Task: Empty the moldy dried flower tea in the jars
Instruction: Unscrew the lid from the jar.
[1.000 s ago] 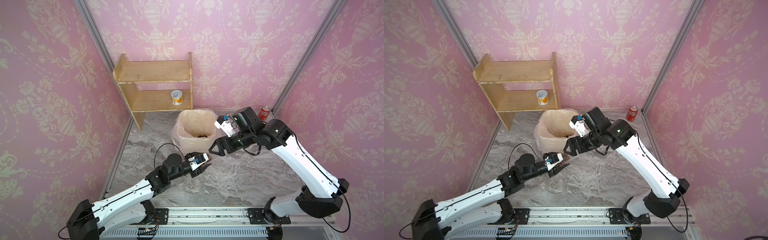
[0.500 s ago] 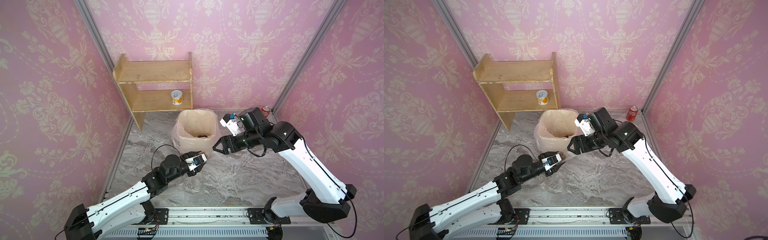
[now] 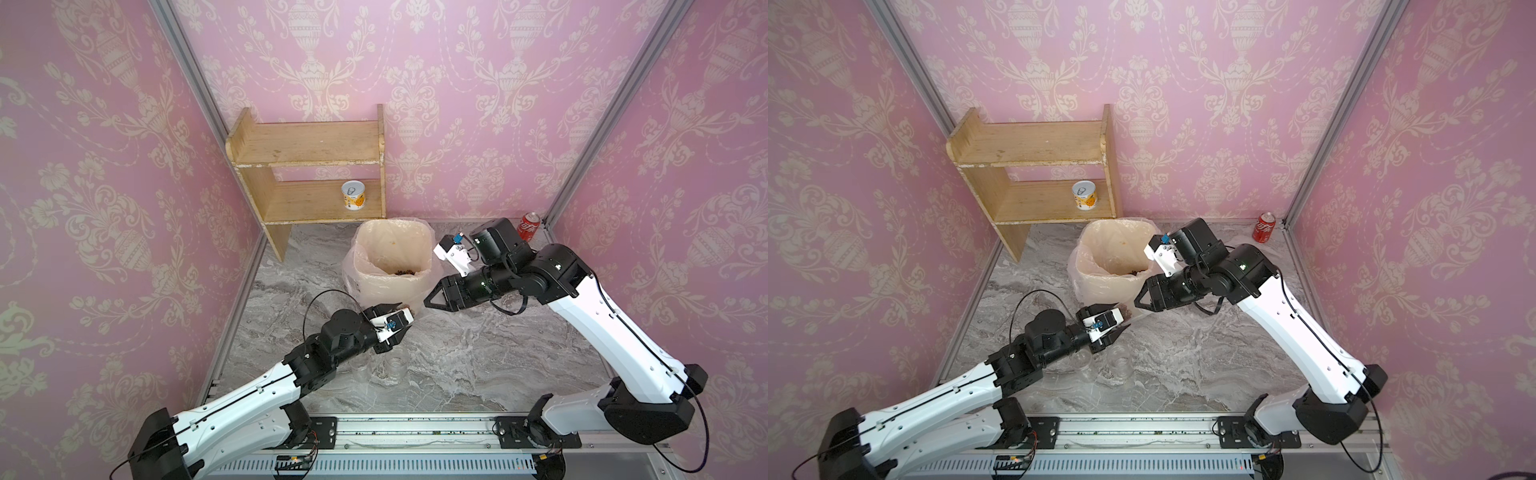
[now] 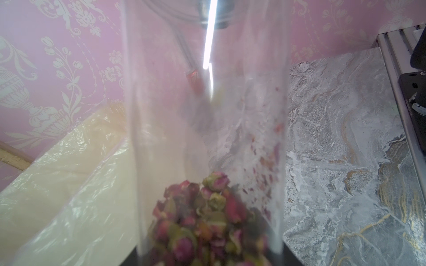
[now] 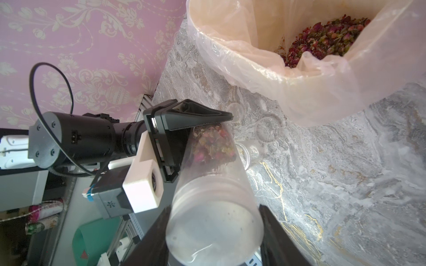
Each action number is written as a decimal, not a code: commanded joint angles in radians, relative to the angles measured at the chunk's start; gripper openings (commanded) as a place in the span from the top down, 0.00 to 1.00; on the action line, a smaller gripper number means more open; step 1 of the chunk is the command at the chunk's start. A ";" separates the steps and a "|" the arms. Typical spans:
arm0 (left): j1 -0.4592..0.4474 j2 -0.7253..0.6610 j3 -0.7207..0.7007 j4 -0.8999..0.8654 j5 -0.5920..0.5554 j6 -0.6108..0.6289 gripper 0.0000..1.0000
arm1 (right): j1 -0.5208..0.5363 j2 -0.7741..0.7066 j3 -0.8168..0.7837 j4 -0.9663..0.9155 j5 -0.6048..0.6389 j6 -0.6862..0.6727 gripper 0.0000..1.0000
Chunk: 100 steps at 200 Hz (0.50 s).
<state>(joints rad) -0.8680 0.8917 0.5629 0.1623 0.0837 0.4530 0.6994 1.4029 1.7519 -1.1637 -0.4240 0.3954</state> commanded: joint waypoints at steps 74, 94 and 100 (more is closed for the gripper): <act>0.137 0.034 0.025 0.077 0.449 -0.358 0.75 | 0.029 0.001 0.002 -0.012 -0.167 -1.007 0.86; 0.185 0.053 0.018 0.143 0.570 -0.444 0.75 | 0.040 0.026 0.038 -0.040 -0.125 -1.166 0.88; 0.195 0.058 0.018 0.152 0.600 -0.461 0.76 | 0.043 0.040 0.057 -0.058 -0.107 -1.198 0.88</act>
<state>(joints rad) -0.7258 0.9344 0.5625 0.1783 0.4931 0.2066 0.7048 1.4136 1.7596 -1.1374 -0.4999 -0.4526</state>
